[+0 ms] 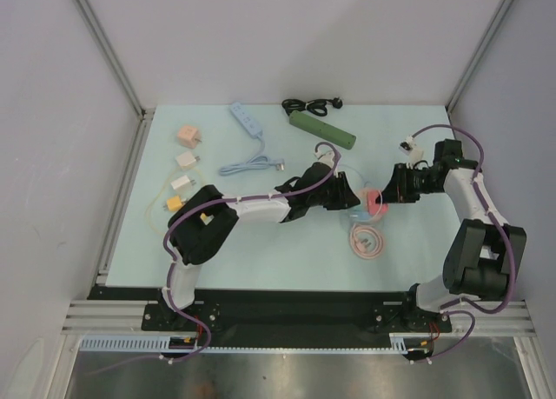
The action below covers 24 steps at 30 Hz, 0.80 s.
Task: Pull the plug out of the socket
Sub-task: Remove the plug from the socket.
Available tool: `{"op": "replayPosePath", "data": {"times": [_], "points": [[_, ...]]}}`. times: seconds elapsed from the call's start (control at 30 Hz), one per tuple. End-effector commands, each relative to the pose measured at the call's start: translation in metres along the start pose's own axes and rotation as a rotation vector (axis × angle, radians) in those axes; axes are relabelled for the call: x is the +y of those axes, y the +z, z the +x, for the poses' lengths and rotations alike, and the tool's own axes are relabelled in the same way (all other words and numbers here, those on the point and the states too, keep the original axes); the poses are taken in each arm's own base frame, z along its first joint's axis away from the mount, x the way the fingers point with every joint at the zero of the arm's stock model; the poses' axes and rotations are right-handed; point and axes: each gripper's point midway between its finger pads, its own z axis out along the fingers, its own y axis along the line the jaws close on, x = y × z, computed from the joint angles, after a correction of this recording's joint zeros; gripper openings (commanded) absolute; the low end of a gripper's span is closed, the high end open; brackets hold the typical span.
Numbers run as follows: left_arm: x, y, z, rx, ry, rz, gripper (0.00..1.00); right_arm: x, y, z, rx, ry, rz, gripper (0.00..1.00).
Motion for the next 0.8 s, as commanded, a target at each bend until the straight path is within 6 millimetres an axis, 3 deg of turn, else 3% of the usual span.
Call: {"op": "replayPosePath", "data": {"times": [0.0, 0.23, 0.77], "points": [[-0.042, -0.005, -0.042, -0.120, 0.049, 0.090, 0.00, 0.038, -0.006, -0.010, -0.001, 0.066, -0.199, 0.00], [-0.029, -0.001, -0.038, -0.114, 0.070, 0.045, 0.00, 0.042, -0.019, -0.025, -0.049, 0.177, -0.281, 0.00], [-0.013, 0.015, -0.024, -0.056, 0.165, -0.022, 0.00, 0.022, -0.023, -0.027, -0.099, 0.334, -0.386, 0.00]]}}
